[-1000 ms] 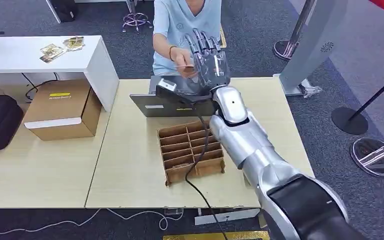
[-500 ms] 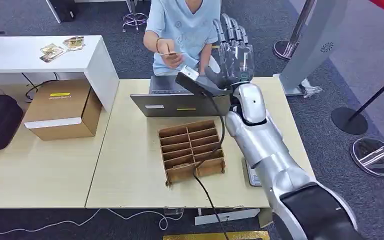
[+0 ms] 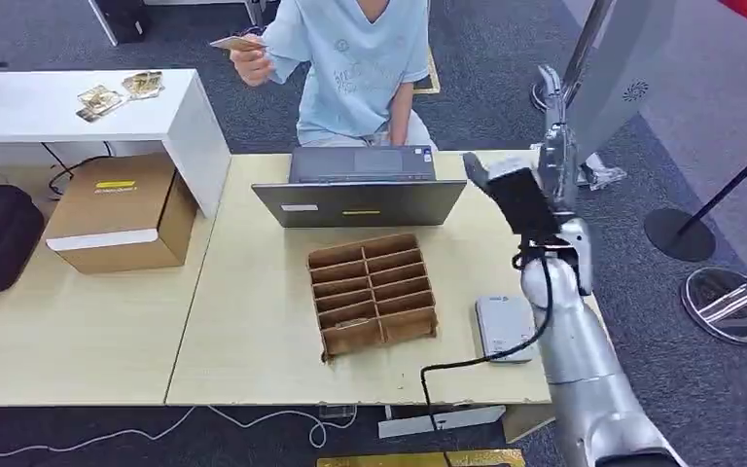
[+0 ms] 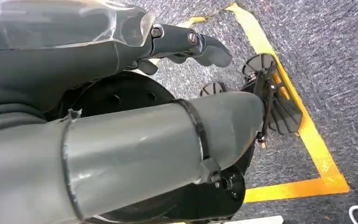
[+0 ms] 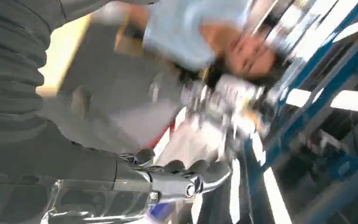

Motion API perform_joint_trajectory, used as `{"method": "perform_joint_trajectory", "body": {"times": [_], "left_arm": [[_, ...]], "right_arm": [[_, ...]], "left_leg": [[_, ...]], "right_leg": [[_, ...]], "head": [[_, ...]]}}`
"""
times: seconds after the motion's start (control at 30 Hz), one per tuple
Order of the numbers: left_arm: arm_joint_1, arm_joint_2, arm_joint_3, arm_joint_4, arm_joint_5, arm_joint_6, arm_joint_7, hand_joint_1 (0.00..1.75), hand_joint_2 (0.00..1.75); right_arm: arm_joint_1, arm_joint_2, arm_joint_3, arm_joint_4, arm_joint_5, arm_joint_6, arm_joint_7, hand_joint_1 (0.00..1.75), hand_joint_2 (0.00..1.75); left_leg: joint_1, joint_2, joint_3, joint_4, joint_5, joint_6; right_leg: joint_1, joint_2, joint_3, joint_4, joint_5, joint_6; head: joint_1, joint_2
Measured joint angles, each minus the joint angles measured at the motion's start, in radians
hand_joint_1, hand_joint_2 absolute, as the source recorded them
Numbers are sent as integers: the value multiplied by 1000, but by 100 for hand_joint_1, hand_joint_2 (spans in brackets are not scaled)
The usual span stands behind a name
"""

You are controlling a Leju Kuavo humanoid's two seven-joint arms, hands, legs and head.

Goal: Pass the card to the sensor for recognition and then transmit it.

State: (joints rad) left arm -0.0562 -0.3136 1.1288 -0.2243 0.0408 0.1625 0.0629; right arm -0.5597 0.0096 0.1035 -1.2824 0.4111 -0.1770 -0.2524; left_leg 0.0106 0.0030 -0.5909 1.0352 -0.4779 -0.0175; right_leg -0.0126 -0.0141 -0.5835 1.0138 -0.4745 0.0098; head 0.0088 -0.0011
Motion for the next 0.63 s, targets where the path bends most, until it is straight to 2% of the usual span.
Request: {"method": "perform_joint_trajectory", "body": {"times": [0.07, 0.2, 0.27, 0.4, 0.63], "left_arm": [[2, 0, 2, 0, 4, -6, 0, 0, 0], [7, 0, 7, 0, 8, -23, 0, 0, 0], [8, 0, 10, 0, 8, -29, 0, 0, 0], [10, 0, 13, 0, 8, -40, 0, 0, 0], [15, 3, 13, 0, 8, -65, 0, 0, 0]], "right_arm": [[32, -26, -23, -37, -150, 77, -16, 0, 175], [105, -85, -61, -92, -424, 298, -39, 0, 175], [144, -112, -73, -115, -504, 358, -46, 0, 175], [218, -158, -88, -149, -636, 456, -54, 0, 175], [361, -195, -108, -218, -737, 508, -60, 0, 175]], "left_leg": [[0, -1, 0, 0, 0, 0], [0, -1, 0, 0, 0, 1], [0, -1, 0, 0, -1, 1], [0, -1, -1, 0, -1, 1], [0, -1, 0, 0, -1, 2]], "right_leg": [[0, -1, 0, 0, 0, 0], [0, -1, 1, -1, 0, 0], [0, -1, 0, -1, 0, 0], [0, -2, 0, -1, 0, 1], [0, -1, 0, -1, -1, 1]], "head": [[0, 0], [0, 0], [0, 0], [0, 0], [0, 0]]}}
